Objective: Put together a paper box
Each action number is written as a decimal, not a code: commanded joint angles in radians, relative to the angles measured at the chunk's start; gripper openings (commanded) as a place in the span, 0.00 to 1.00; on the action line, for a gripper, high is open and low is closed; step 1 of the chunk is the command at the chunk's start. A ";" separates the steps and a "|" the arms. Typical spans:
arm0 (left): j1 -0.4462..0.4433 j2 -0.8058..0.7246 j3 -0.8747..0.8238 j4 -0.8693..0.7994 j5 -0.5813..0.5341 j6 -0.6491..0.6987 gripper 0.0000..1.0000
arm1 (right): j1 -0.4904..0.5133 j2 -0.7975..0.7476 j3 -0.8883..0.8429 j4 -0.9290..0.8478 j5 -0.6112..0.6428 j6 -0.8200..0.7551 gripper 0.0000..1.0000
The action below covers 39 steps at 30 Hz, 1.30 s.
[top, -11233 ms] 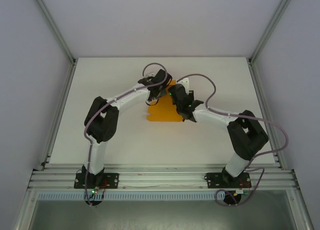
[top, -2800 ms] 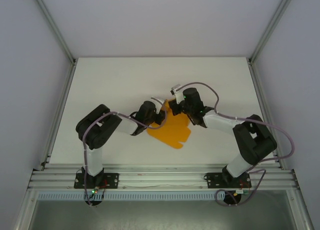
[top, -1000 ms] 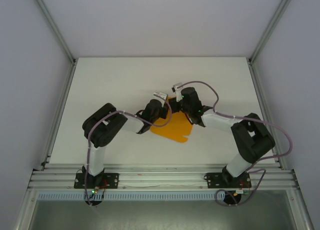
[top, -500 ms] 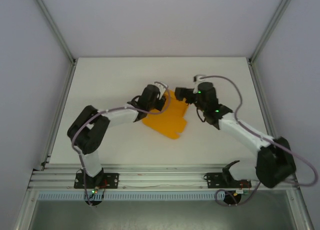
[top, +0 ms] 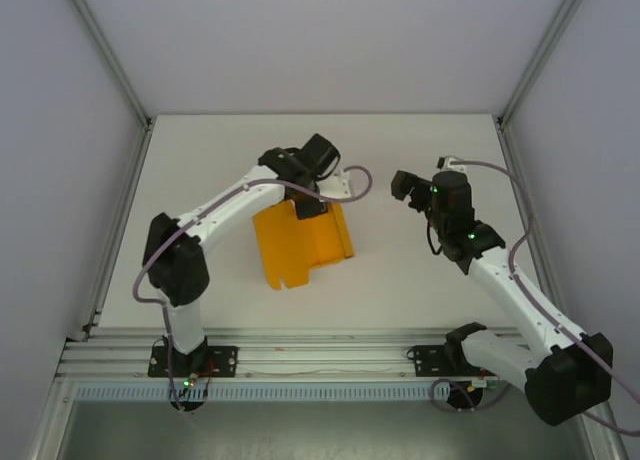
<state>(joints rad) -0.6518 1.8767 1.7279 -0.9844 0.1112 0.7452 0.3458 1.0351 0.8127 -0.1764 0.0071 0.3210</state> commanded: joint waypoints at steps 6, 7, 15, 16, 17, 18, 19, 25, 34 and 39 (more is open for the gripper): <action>-0.070 0.257 0.106 -0.200 -0.117 0.091 0.00 | -0.042 0.016 -0.007 -0.084 -0.043 0.017 1.00; -0.077 0.279 0.107 -0.177 -0.133 0.084 0.00 | -0.044 0.014 -0.010 -0.083 -0.042 0.014 1.00; -0.135 0.446 0.078 0.135 -0.366 0.023 0.00 | -0.051 0.004 -0.033 -0.049 -0.047 -0.009 1.00; -0.141 0.469 0.078 0.159 -0.393 0.015 0.00 | -0.053 0.003 -0.039 -0.040 -0.051 -0.011 1.00; -0.149 0.491 0.076 0.192 -0.427 0.001 0.00 | -0.052 0.004 -0.043 -0.033 -0.053 -0.014 1.00; -0.153 0.505 0.073 0.219 -0.443 -0.012 0.00 | -0.051 0.002 -0.046 -0.031 -0.051 -0.014 1.00; -0.159 0.511 0.065 0.241 -0.442 -0.024 0.00 | -0.051 0.004 -0.050 -0.027 -0.050 -0.015 1.00; -0.199 0.487 -0.110 0.538 -0.537 -0.036 0.00 | -0.053 0.007 -0.067 -0.005 -0.056 -0.019 1.00; -0.223 0.479 -0.185 0.632 -0.548 -0.152 0.00 | -0.054 -0.004 -0.087 0.005 -0.073 -0.002 1.00; -0.233 0.510 -0.182 0.596 -0.562 -0.223 0.00 | -0.056 -0.016 -0.093 0.006 -0.067 0.001 1.00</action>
<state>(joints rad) -0.8772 2.2562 1.6009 -0.5159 -0.5335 0.6914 0.2970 1.0481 0.7364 -0.1902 -0.0612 0.3145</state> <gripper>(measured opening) 0.101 0.998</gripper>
